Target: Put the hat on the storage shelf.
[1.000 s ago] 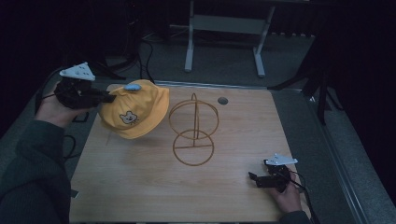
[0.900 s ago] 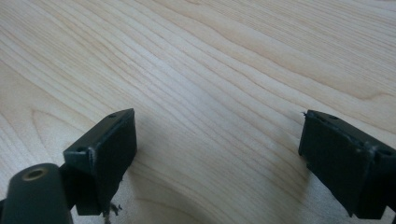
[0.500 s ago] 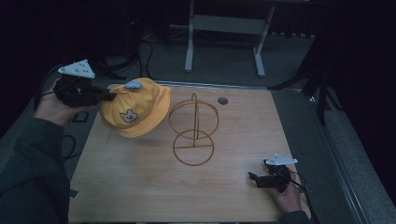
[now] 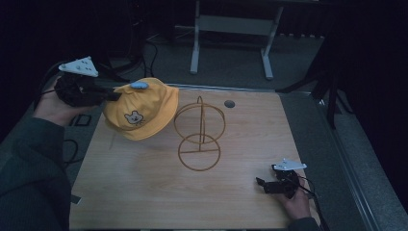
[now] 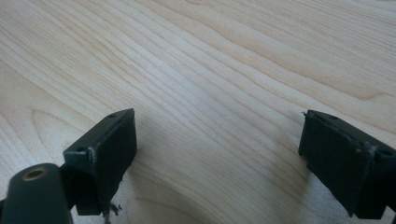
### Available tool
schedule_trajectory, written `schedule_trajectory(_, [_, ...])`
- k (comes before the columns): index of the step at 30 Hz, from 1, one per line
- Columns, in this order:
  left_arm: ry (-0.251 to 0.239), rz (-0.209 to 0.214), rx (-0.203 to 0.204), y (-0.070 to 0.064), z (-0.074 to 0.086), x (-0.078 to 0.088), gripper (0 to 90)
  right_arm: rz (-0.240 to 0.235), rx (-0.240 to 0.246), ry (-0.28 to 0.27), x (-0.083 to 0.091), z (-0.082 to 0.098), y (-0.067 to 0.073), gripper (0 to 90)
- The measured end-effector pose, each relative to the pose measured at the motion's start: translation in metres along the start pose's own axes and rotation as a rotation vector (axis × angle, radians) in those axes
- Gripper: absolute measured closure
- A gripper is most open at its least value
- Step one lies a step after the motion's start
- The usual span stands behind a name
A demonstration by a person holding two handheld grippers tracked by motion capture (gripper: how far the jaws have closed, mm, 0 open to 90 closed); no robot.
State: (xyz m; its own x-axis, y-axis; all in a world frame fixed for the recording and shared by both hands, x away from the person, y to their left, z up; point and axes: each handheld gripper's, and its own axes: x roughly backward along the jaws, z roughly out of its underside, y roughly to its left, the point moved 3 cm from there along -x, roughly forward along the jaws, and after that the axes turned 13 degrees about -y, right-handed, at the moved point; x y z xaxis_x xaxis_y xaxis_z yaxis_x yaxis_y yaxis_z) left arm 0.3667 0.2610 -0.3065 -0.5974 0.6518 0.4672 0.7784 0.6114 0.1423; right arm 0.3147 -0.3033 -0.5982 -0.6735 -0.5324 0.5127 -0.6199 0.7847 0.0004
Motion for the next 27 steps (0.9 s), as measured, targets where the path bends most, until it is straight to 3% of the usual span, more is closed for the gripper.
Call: schedule_trajectory(27, [-0.029,0.051,-0.042,-0.010,-0.029,-0.007,84.1,0.000,0.000,0.000,0.000,0.000,0.000,11.2])
